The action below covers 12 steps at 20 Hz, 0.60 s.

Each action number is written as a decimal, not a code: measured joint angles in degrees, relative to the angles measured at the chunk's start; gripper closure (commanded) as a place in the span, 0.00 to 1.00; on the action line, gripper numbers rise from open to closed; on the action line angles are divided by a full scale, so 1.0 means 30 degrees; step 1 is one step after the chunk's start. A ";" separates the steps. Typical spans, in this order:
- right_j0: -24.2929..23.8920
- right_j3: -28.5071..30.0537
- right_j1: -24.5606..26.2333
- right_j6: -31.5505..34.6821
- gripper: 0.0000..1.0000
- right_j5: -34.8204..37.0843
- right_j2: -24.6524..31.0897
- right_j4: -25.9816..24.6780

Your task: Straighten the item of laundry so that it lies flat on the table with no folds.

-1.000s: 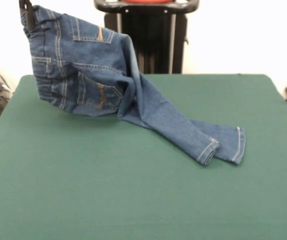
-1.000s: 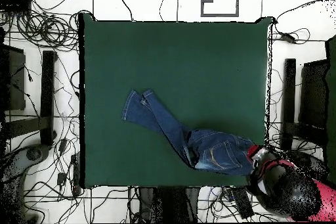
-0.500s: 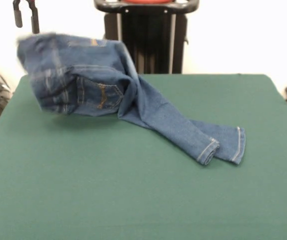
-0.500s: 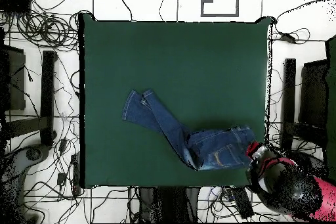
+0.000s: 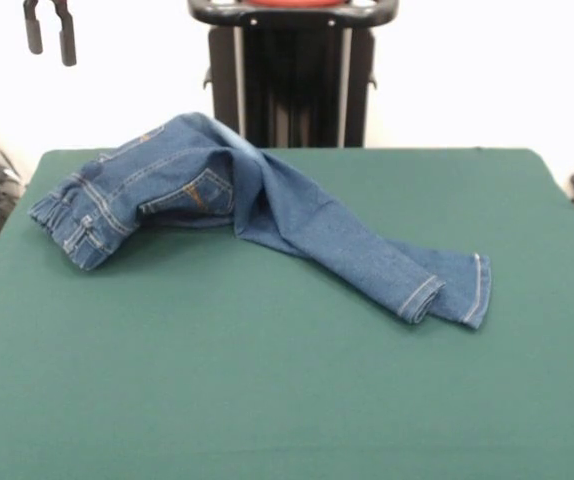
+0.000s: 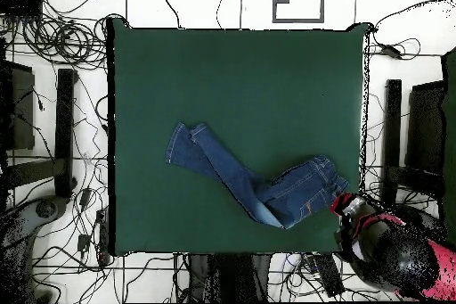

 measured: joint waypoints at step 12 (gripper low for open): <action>0.0624 -0.0006 0.0028 0.0000 0.00 -0.0004 0.0347 0.0004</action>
